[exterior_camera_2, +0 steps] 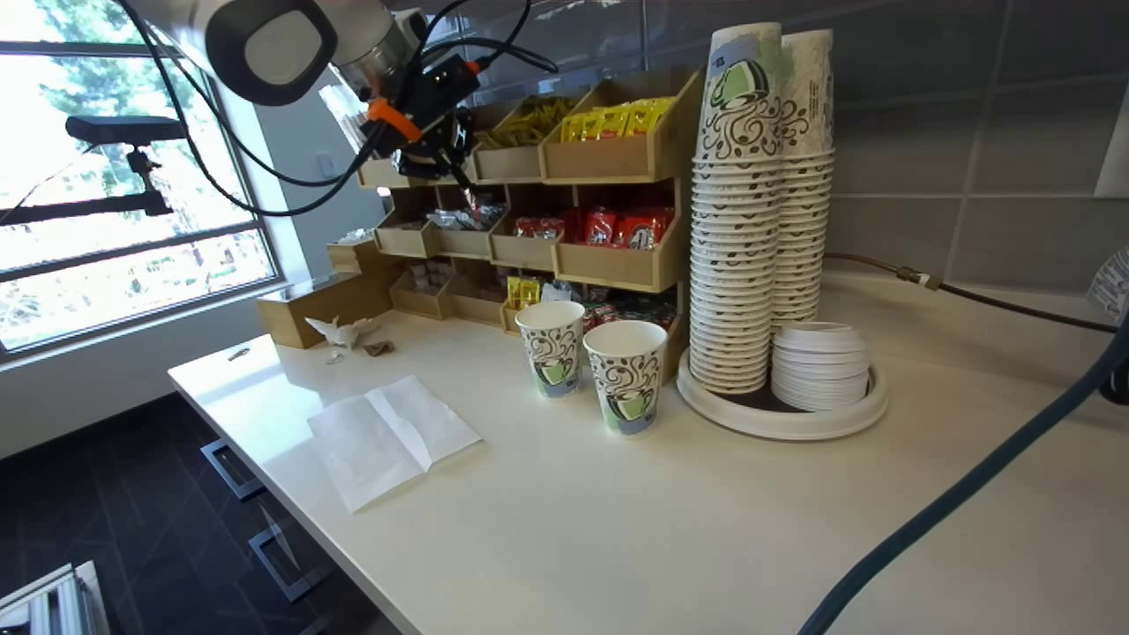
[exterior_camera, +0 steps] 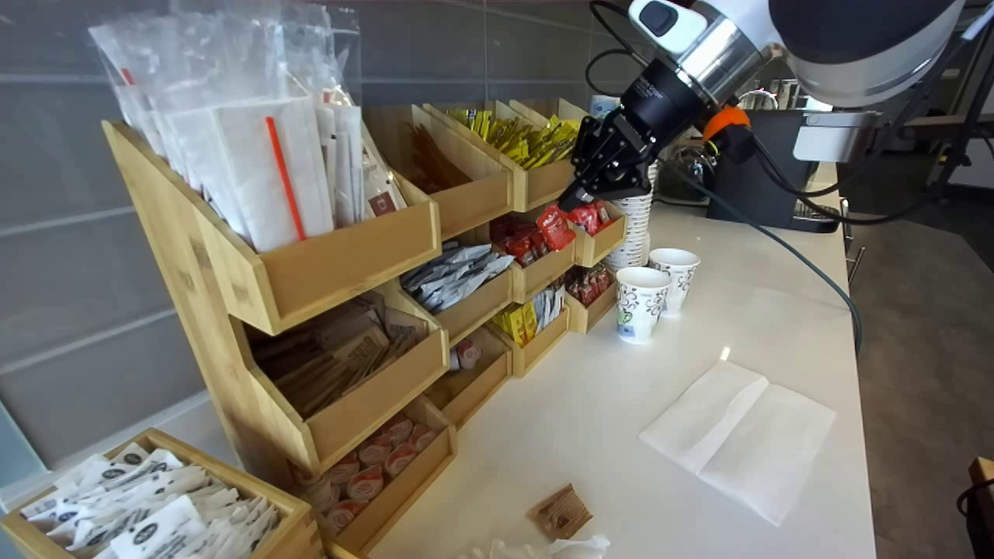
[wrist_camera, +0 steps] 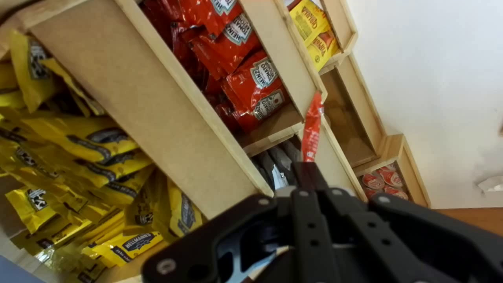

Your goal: Pick up the red sachet from the counter and put it on the wooden stand.

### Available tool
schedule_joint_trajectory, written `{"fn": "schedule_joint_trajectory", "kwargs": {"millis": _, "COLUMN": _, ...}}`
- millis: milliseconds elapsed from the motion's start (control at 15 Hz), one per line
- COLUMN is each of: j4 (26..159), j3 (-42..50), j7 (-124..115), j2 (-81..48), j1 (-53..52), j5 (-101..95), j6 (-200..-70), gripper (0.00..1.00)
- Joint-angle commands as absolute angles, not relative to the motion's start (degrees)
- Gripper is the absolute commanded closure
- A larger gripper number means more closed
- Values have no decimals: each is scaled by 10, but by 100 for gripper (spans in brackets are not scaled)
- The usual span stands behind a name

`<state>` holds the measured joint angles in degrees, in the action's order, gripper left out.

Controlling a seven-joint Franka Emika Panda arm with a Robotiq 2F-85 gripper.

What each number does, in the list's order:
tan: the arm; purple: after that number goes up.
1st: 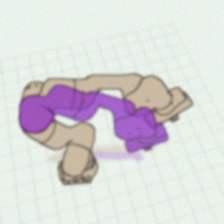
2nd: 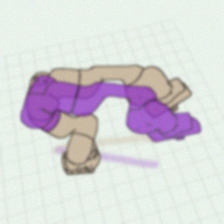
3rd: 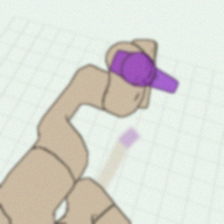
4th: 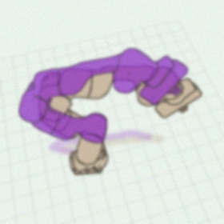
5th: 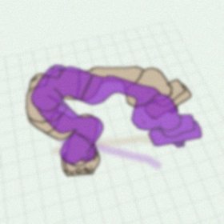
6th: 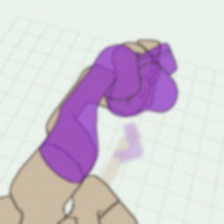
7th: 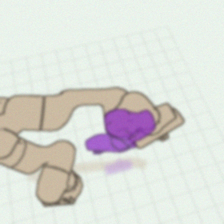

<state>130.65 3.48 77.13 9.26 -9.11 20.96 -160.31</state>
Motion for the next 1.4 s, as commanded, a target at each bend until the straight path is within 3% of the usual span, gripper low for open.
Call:
{"fn": "schedule_joint_trajectory", "kwargs": {"millis": 0, "j4": 1293, "j3": 50, "j7": 850, "j2": 77, "j1": -110, "j5": 254, "j6": -1615, "gripper": 100}}
{"fn": "schedule_joint_trajectory", "kwargs": {"millis": 1333, "j4": 1288, "j3": 47, "j7": 1054, "j2": 14, "j1": -117, "j5": 288, "j6": -1734, "gripper": 100}}
